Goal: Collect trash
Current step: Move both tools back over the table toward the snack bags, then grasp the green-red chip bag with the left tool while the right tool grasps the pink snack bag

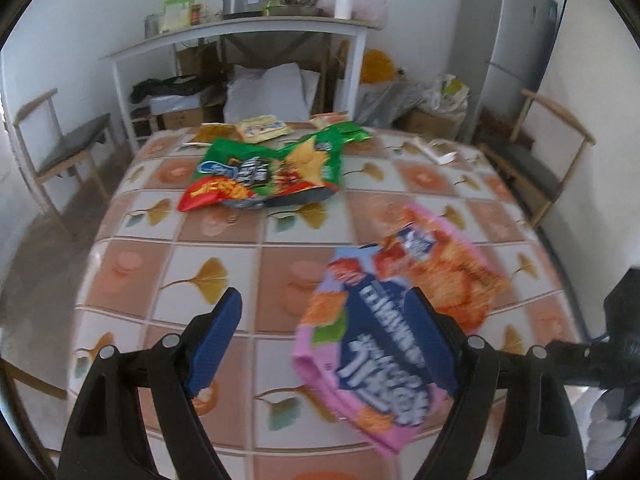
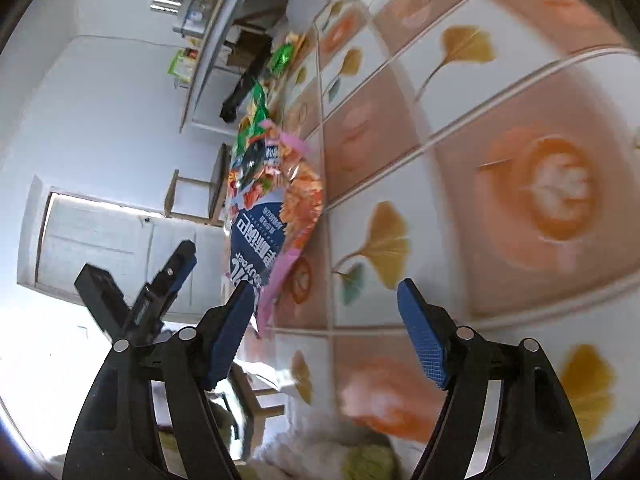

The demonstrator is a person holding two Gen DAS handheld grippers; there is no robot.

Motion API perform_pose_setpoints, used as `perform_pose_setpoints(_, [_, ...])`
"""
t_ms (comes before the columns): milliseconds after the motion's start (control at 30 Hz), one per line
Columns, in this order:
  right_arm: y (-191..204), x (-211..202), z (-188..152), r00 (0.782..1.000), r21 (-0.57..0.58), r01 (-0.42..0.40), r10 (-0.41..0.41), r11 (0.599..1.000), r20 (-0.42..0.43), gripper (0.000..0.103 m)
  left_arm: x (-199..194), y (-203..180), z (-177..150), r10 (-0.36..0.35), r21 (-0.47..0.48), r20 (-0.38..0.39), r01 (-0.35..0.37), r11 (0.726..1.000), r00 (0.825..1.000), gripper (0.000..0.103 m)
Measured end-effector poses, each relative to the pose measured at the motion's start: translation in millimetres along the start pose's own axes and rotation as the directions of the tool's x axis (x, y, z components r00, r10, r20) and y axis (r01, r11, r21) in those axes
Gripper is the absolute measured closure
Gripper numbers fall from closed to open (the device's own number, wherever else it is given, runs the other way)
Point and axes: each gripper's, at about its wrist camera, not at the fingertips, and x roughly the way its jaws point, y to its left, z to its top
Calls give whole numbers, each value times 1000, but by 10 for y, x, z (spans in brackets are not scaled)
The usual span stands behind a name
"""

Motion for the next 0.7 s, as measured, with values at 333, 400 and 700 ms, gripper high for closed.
perform_pose_setpoints(333, [232, 425, 23, 1000, 26, 25, -25, 999, -3, 55, 171, 8, -46, 76, 32, 1, -76, 997, 997, 22])
perform_pose_setpoints(400, [260, 487, 22, 1000, 44, 26, -26, 999, -3, 61, 238, 22, -60, 73, 29, -14, -73, 997, 997, 22])
perform_pose_setpoints(700, [131, 516, 77, 997, 95, 63, -66, 993, 27, 96, 298, 128, -103, -89, -59, -35, 87, 994, 995, 23])
